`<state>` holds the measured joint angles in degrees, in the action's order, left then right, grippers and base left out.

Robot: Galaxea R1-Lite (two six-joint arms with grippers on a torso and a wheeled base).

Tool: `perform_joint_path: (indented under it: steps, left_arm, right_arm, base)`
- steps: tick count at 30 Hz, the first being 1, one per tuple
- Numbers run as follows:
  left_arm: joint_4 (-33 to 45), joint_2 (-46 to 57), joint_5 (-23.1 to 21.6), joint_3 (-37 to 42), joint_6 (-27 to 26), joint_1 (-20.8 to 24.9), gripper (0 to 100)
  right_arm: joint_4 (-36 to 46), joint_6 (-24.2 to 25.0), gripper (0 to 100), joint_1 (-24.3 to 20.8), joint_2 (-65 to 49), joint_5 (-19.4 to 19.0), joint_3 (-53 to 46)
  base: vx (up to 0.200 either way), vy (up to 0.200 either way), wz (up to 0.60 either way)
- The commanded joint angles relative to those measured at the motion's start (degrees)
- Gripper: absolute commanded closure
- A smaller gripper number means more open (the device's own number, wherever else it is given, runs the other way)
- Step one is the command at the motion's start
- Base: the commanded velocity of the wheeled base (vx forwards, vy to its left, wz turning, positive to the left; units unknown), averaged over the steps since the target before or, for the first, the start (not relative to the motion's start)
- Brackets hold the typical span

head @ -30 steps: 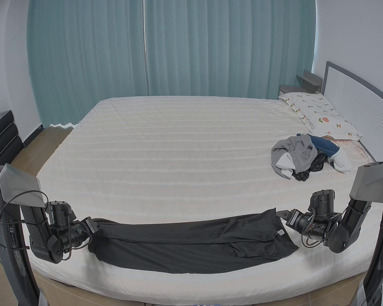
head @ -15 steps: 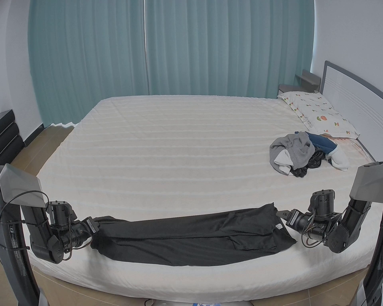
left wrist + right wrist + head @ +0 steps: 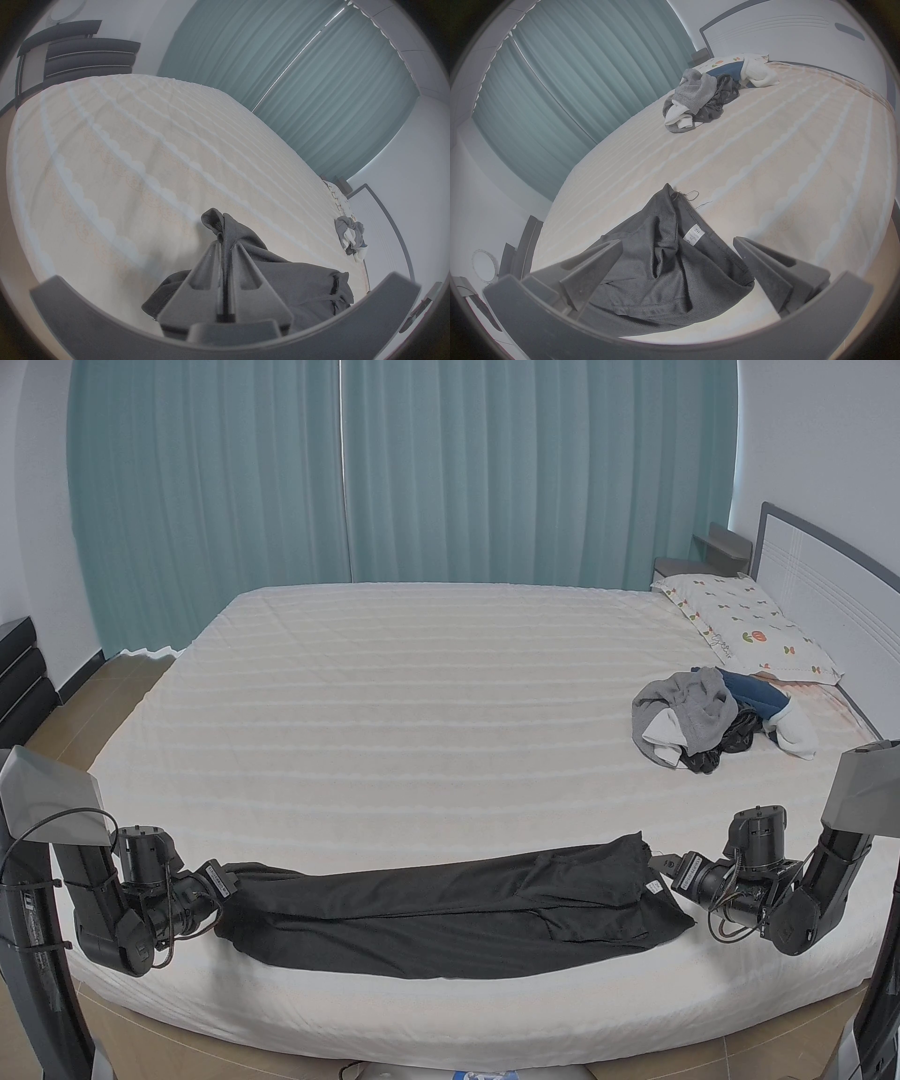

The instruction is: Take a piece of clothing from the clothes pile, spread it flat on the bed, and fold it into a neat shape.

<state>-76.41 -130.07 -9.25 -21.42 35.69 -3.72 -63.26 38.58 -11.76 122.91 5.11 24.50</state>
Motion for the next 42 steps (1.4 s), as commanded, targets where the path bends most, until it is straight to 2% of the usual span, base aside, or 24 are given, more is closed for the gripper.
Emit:
perform_joint_path:
  steps: [1,7,17,19,21,22,25,26,29,38,42]
  left_arm:
    - [-0.1,0.7,-0.1,0.1,0.3,0.7,100]
    - [0.0,2.8,0.2,0.8,1.9,3.0,100]
    - [1.3,9.1,2.0,1.6,3.3,10.7,100]
    - [3.5,10.7,4.0,0.9,3.2,13.9,100]
    - [3.7,10.8,4.2,0.8,3.2,14.1,100]
    - [8.6,12.6,6.2,-1.7,3.2,16.6,100]
    - [15.3,13.9,7.9,-5.0,3.3,19.0,100]
    - [15.3,13.9,7.9,-5.0,3.3,19.0,100]
    - [21.7,14.1,10.8,-10.2,3.3,21.3,100]
    - [33.6,13.9,12.2,-20.2,3.4,26.7,100]
    - [40.9,13.2,12.7,-27.3,7.8,31.4,100]
  right_arm:
    - [0.0,0.0,0,0.0,-0.1,0.0,-0.1]
    - [0.0,0.0,0,-0.1,-0.2,0.0,-0.1]
    - [0.0,0.0,0,-0.1,-0.3,0.0,-0.1]
    - [0.0,0.0,0,-0.1,-0.3,0.0,-0.1]
    - [0.0,0.0,0,-0.1,-0.3,0.0,-0.1]
    - [0.0,0.0,0,-0.3,-0.4,0.0,-0.1]
    - [0.0,0.0,0,-0.4,-0.5,0.0,-0.1]
    - [0.0,0.0,0,-0.4,-0.5,0.0,-0.1]
    - [0.0,0.0,0,-0.5,-0.4,0.0,-0.1]
    - [0.0,0.0,0,-0.5,-0.4,0.0,-0.1]
    - [0.0,0.0,0,-0.5,-0.3,0.0,-0.1]
  base:
    - [0.000,0.000,0.00]
    - [0.000,-0.167,0.00]
    - [0.000,-0.200,0.00]
    - [0.000,-0.200,0.00]
    - [0.000,-0.200,0.00]
    - [0.000,-0.200,0.00]
    - [0.000,-0.200,0.00]
    - [0.000,-0.200,0.00]
    - [0.000,-0.200,0.00]
    - [0.000,-0.200,0.00]
    - [0.000,-0.200,0.00]
